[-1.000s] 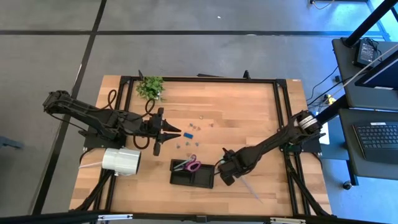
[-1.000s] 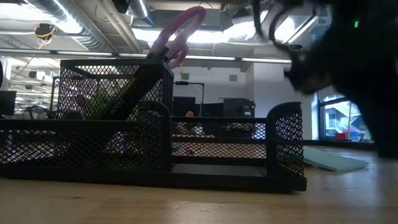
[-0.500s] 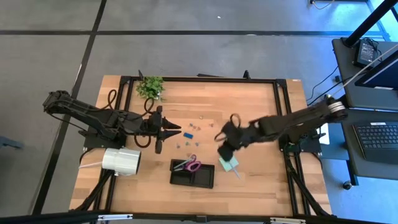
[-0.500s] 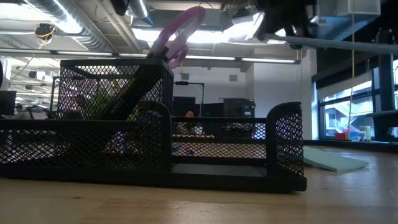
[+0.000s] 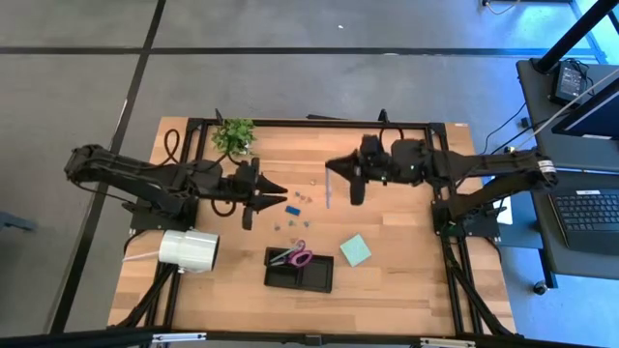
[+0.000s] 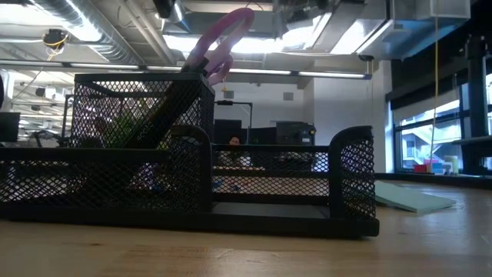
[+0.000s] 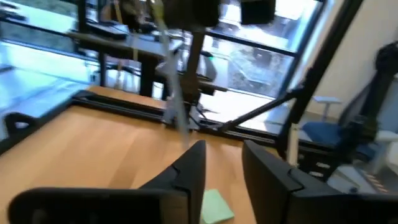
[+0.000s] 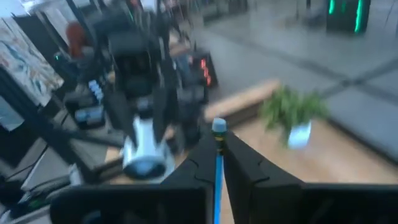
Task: Pick and place office supplies into organizer
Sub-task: Put the light blue pencil into the desk organizer
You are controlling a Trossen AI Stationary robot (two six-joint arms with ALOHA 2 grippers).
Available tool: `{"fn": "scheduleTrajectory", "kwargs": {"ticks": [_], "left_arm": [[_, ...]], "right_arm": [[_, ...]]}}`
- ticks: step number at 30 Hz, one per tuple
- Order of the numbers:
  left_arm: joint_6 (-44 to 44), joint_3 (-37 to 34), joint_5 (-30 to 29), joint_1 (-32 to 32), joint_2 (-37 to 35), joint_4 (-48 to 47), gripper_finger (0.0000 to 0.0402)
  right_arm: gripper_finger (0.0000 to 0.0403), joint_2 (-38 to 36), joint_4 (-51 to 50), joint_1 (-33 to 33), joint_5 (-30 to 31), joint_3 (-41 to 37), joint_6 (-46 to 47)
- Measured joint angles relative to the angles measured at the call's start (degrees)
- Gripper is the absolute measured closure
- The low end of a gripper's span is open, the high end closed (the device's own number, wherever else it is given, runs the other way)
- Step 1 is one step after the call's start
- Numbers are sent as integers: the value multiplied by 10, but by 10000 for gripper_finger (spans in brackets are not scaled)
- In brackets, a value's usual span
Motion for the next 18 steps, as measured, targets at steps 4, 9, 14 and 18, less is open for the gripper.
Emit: {"fn": "scheduleTrajectory", "kwargs": {"ticks": [4, 9, 14, 18], "left_arm": [[-1, 0, 24, 24, 21, 38, 250], [-2, 0, -26, 57, 54, 69, 206], [-6, 0, -33, 86, 76, 82, 197], [-6, 0, -16, 98, 91, 107, 200]], "right_arm": [[386, 17, 66, -10, 0, 0, -63], [386, 49, 104, -11, -2, 1, -112], [386, 73, 119, -11, -2, 1, -136], [386, 87, 136, -11, -3, 1, -138]]}}
